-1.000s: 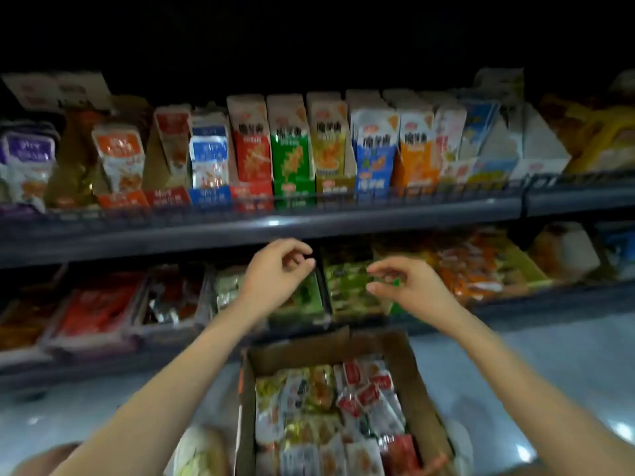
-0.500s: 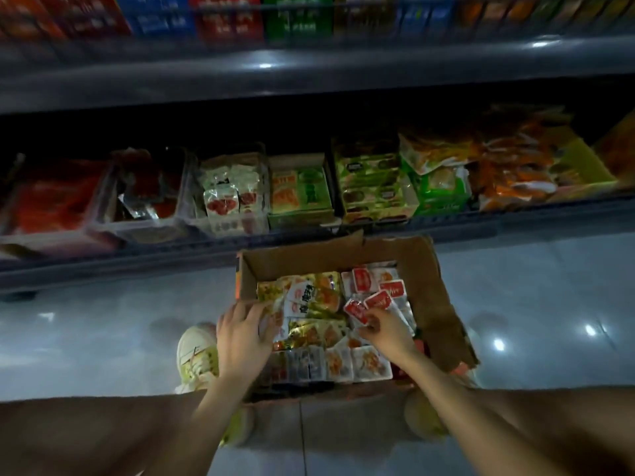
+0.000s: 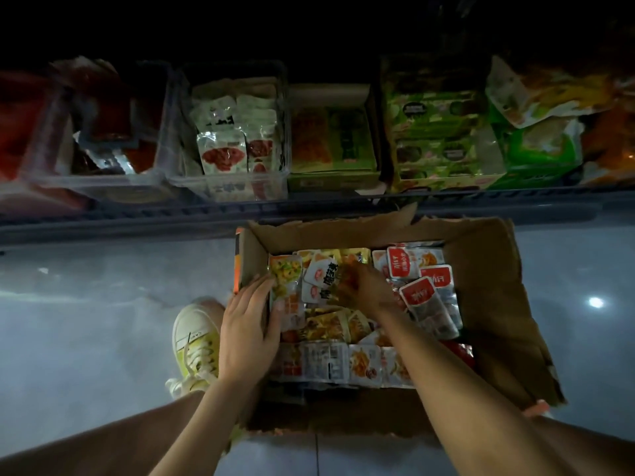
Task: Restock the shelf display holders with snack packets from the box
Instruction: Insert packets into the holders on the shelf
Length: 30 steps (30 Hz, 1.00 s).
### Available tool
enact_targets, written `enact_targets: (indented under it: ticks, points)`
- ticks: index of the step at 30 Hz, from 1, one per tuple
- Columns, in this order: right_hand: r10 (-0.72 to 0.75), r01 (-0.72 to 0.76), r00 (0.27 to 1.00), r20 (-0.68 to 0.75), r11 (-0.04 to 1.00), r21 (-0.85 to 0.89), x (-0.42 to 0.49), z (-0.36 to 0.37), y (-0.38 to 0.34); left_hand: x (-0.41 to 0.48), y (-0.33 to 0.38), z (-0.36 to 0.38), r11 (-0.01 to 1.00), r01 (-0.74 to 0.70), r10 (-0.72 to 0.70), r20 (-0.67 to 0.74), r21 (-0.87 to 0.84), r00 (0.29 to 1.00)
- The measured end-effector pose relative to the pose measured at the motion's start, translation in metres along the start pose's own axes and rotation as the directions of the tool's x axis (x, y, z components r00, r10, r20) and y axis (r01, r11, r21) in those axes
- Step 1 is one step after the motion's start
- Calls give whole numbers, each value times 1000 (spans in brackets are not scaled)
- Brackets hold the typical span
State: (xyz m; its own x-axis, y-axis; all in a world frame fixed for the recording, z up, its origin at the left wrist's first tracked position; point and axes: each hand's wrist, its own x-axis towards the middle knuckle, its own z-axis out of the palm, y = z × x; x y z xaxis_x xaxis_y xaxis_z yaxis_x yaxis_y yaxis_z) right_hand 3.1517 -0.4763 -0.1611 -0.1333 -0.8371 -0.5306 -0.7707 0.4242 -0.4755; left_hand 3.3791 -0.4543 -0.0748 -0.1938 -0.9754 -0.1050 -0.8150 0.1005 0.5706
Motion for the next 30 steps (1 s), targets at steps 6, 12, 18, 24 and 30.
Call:
enact_targets:
  ticks: [6, 12, 18, 24, 30]
  points:
    - [90, -97, 995, -37, 962, -256, -8, 15, 18, 0, -1, -3, 1000, -23, 23, 2, -12, 1000]
    - [121, -113, 986, -116, 991, 78, -39, 2, 9, -1, 9, -6, 997, 38, -40, -34, -73, 999]
    - [343, -158, 932, -115, 673, 723, -59, -24, 8, -3, 20, -8, 991, 84, -90, -51, -102, 995]
    - [409, -178, 908, 88, 188, 966, -102, -68, -4, -11, 40, -13, 994, 47, -33, -134, 97, 990]
    - [211, -356, 925, 315, 200, 913, -133, -58, -29, -14, 85, -16, 809, 331, -184, 325, -486, 928]
